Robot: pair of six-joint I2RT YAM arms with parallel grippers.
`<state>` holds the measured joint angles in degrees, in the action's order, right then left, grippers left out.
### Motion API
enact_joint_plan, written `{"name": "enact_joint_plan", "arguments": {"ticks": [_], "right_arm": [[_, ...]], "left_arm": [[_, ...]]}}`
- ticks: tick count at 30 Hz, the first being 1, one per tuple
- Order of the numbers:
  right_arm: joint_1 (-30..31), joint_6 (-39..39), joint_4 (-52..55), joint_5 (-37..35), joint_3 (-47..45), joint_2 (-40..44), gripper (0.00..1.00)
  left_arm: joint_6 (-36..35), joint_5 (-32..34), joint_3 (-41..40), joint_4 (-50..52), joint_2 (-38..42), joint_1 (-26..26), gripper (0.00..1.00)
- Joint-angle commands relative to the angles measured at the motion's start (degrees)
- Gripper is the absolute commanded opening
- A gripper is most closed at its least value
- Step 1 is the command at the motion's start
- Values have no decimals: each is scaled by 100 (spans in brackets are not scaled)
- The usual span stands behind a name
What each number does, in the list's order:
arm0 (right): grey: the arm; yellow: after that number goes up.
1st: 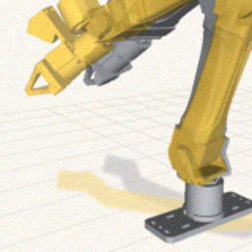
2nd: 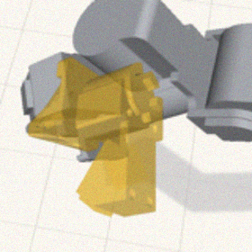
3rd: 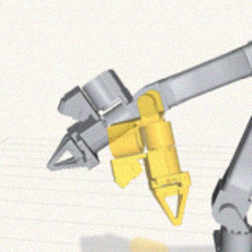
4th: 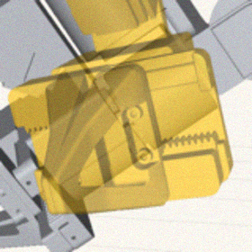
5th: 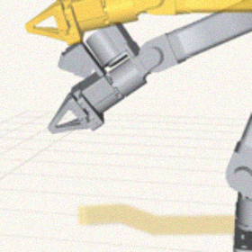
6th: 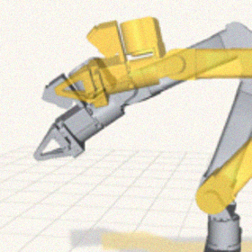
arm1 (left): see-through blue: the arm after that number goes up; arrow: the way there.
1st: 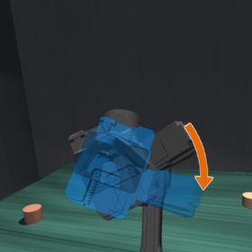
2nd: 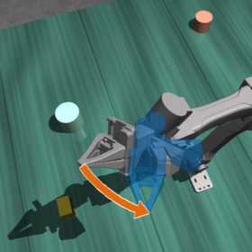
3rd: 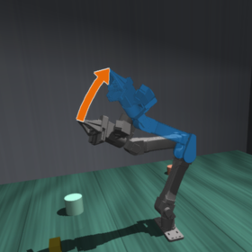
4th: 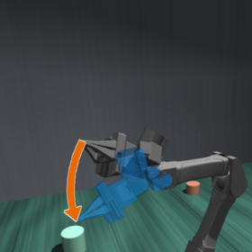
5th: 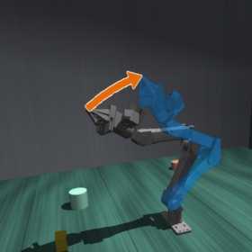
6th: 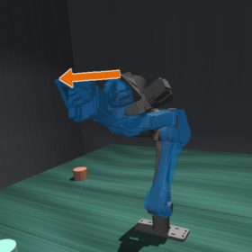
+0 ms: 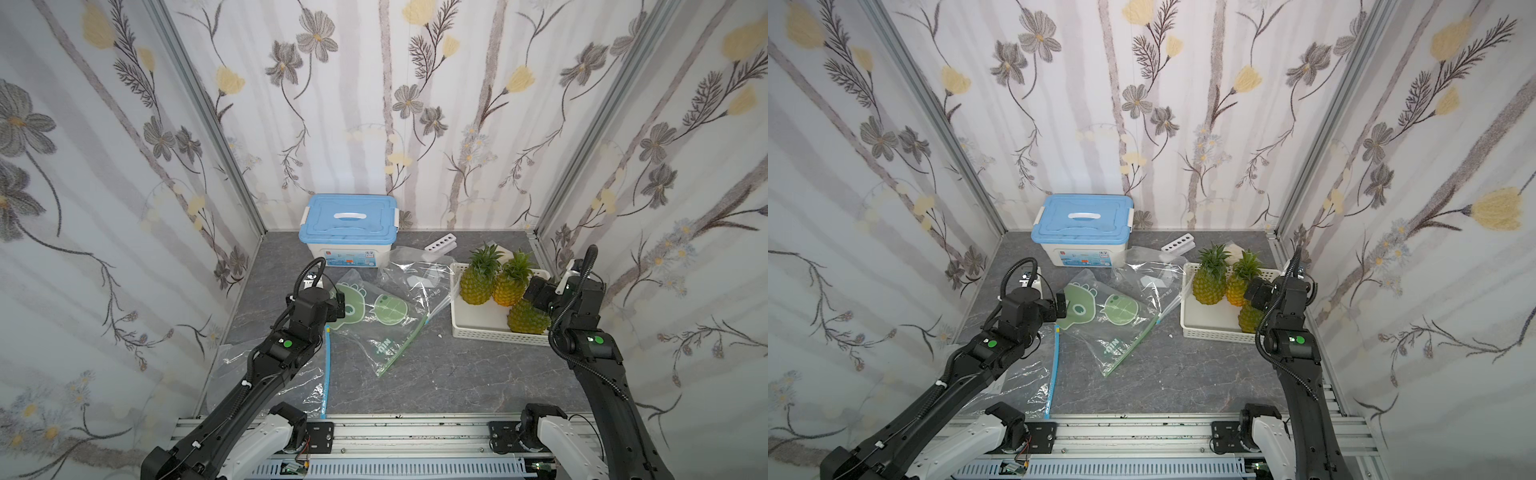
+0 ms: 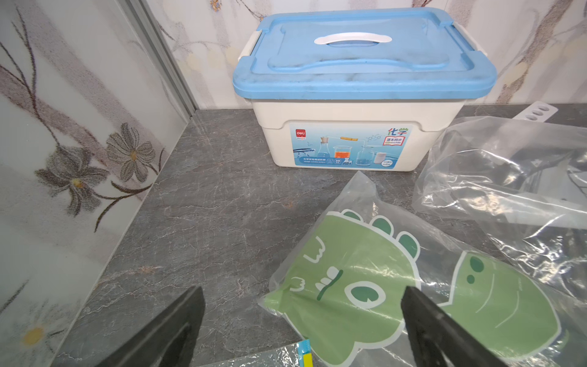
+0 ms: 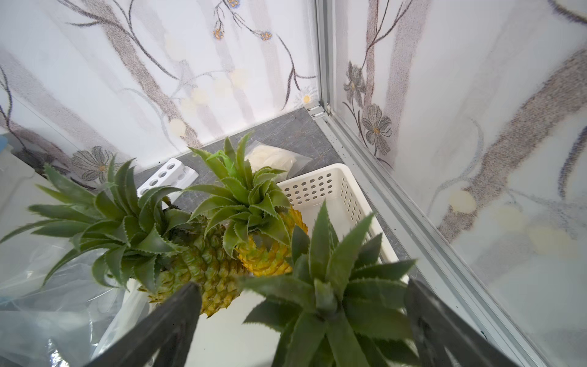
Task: Open the zip-top bag and take out the pineapple
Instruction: Place the pineapple in the basket, then reset both arms
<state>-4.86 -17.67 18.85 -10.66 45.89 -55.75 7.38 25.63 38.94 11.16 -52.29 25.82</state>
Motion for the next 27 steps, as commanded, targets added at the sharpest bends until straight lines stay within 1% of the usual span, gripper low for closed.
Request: {"name": "enact_joint_plan", "arguments": {"ticks": [1, 3, 6, 9, 11, 13, 15, 19, 22, 24, 26, 27], "right_arm": [[62, 52, -76, 134, 41, 265, 100], [138, 163, -191, 228, 17, 438, 100], [342, 330, -515, 568, -96, 622, 100], [751, 457, -996, 687, -310, 762, 100], [943, 453, -1507, 795, -732, 833, 100], [1025, 423, -2052, 837, -1124, 850, 100], [1085, 557, -2687, 911, -1568, 862, 100], [1295, 973, -3759, 799, -2380, 837, 100], [1395, 1104, -4542, 513, -2929, 879, 100], [1405, 1123, -4947, 409, -3233, 939, 100], [1407, 1151, -5257, 310, -3466, 955, 100], [1409, 1167, -5335, 284, -3545, 951, 100]], "left_arm": [[-355, 387, -135, -801, -62, -52, 100], [-494, 482, -218, -1075, -88, -111, 100], [-571, 530, -320, -1362, -145, -336, 100], [-559, 428, -364, -1471, -250, -679, 100], [-614, 215, -532, -1758, -322, -907, 100], [-720, -53, -768, -2256, -414, -1104, 100], [-773, -194, -955, -2701, -571, -1240, 100], [-802, -320, -923, -2901, -1140, -1552, 100], [-840, -551, -1105, -3602, -1474, -1676, 100], [-969, -932, -1355, -4220, -1567, -1686, 100], [-1050, -1165, -1484, -4516, -1628, -1694, 100], [-1097, -1183, -1528, -4591, -1675, -1695, 100]]}}
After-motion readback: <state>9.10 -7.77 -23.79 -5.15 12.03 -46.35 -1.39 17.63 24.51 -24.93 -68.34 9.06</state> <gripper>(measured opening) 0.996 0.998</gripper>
